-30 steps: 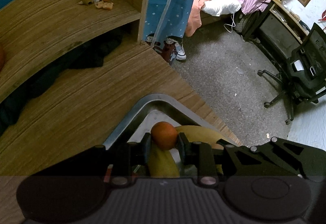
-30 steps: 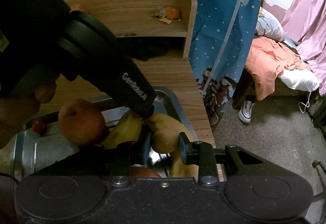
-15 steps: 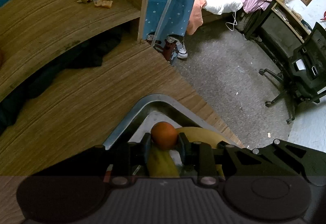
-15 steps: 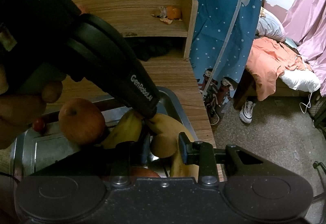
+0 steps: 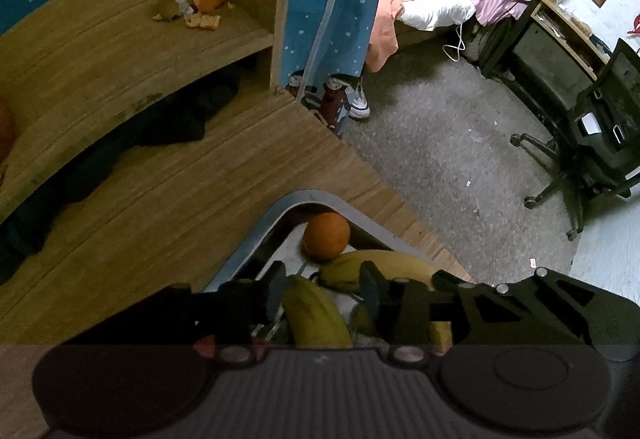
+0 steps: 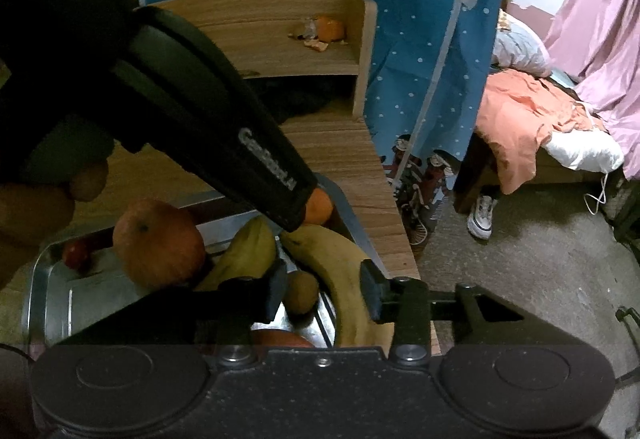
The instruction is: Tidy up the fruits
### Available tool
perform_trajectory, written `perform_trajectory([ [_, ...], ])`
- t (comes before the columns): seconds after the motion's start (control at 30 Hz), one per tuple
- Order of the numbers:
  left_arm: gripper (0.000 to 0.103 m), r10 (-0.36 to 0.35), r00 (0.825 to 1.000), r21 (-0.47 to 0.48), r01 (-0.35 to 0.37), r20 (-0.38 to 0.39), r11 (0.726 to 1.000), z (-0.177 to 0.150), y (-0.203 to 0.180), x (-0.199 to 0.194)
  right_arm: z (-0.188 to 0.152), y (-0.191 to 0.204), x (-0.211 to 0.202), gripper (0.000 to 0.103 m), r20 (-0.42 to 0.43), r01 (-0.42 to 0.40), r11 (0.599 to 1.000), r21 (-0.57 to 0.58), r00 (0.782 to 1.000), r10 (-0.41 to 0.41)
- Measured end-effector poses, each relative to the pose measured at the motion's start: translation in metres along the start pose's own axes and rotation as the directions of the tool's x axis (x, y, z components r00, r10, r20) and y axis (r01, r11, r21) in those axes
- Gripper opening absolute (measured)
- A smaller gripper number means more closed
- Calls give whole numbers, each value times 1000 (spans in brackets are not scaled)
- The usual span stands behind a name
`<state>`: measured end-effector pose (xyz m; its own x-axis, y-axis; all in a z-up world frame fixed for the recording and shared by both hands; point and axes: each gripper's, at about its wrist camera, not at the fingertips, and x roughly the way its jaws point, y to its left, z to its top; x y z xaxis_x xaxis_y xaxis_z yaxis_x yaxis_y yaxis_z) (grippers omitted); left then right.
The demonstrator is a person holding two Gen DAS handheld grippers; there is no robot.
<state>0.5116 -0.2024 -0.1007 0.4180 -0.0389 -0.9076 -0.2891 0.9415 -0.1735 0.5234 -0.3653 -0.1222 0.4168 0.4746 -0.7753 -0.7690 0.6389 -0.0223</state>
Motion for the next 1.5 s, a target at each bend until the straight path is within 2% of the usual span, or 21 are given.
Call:
perform_trajectory([
  [0.13,60,-1,1000,2,1,17,1000,0,4,-7,-1,-1,-5,51,12,19,1000,16,1000,-20],
  [0.3,68,-4,999,2,4,43,1000,0,10,-18,0,3,-11,60,24,45,999,31,999,-45],
  [0.37,78,-8,998,-2,8,55,1000,-1,13,-22,0,7,-14,65,29,54,998,36,998,-56],
  [0.53,87,-14,996,2,14,82,1000,-6,23,-34,0,17,-24,78,46,84,995,52,995,-86],
  [0.67,95,-18,994,7,18,106,1000,-11,34,-43,2,26,-31,85,60,123,990,70,990,-127],
  [0.9,101,-5,990,-25,9,141,1000,-23,59,-66,9,46,-44,102,91,171,980,101,979,-181],
  [1.2,103,21,985,-52,-13,170,999,-45,97,-102,14,83,-63,102,116,223,964,143,964,-240],
  [1.5,103,3,977,-47,8,214,999,-77,131,-142,9,137,-99,102,143,287,945,160,940,-310],
])
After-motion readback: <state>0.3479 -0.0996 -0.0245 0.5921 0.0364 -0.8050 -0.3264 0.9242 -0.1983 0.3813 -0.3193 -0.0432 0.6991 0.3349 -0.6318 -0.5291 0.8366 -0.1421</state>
